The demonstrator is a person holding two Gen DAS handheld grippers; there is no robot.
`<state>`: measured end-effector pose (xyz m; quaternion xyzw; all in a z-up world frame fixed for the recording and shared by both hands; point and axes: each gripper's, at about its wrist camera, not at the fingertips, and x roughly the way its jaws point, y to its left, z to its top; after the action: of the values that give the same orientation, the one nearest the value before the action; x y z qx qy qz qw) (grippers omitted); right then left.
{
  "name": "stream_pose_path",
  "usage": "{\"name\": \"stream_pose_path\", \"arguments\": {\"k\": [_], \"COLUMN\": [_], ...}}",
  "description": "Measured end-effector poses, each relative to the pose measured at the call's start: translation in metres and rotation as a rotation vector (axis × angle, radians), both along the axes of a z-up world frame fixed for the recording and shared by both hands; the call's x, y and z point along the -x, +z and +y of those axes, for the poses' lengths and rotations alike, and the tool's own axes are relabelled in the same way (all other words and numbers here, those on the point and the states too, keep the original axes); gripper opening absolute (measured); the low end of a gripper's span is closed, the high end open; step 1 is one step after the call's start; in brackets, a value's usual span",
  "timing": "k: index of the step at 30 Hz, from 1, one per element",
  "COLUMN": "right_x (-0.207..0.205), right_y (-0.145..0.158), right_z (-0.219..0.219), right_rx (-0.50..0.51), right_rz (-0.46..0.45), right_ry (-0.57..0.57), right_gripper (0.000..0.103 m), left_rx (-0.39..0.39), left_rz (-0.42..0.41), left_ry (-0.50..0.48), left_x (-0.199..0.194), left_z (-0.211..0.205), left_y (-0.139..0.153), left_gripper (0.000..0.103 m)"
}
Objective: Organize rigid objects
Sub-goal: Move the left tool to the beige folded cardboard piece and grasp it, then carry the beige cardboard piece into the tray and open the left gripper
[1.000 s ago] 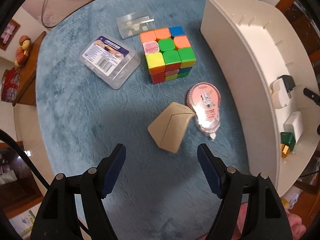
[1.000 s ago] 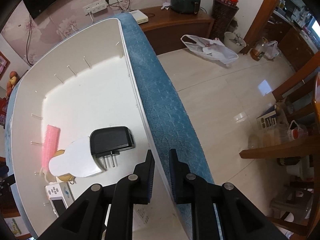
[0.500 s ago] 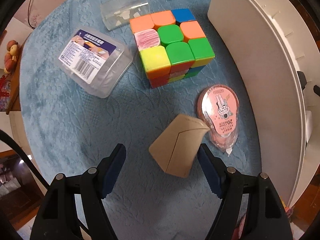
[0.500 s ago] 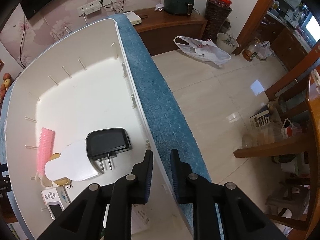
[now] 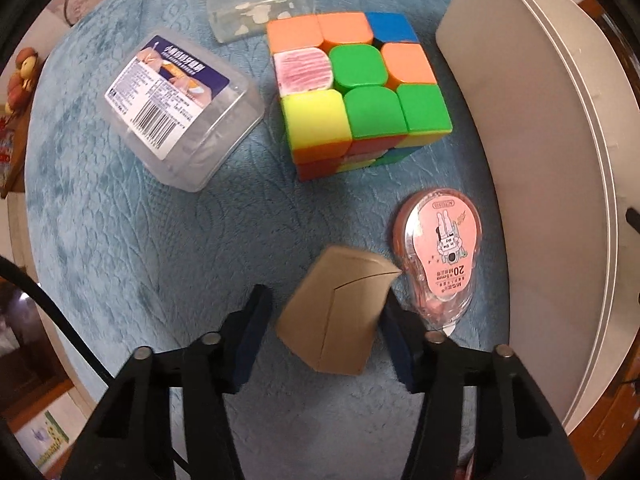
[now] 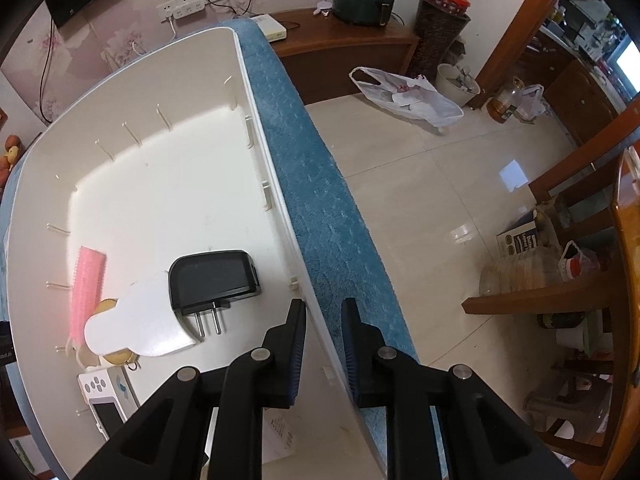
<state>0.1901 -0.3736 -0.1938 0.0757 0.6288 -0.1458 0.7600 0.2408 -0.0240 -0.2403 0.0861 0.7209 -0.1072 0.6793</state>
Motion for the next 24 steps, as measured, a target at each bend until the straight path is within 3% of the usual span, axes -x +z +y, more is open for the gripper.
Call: {"name": "stream_pose_path", "arguments": {"k": [9,17,24], "right_x": [-0.001,-0.005,-0.003], "right_y": [-0.002,-0.006,-0.010], "right_z": [-0.013,-0.025,-0.024], "right_rx": [-0.091,-0.192,-0.212], "right_rz": [0.014,0.043,0.082], "right_ry": [0.005,0.035,0.102], "right_gripper": [0.013,0.009,0.008], "left_rx": [-0.042,-0.083,-0.098], "left_rz": [0.042,0.068,0.103], "left_ry": [0.121,0.196,0.269], "left_x": [0.017,0.057,0.095], "left_z": [0.001,-0.011,-0.024], "left_y": [0.000,-0.002,-0.002], "left_gripper": [0.053,0.053,0.053]}}
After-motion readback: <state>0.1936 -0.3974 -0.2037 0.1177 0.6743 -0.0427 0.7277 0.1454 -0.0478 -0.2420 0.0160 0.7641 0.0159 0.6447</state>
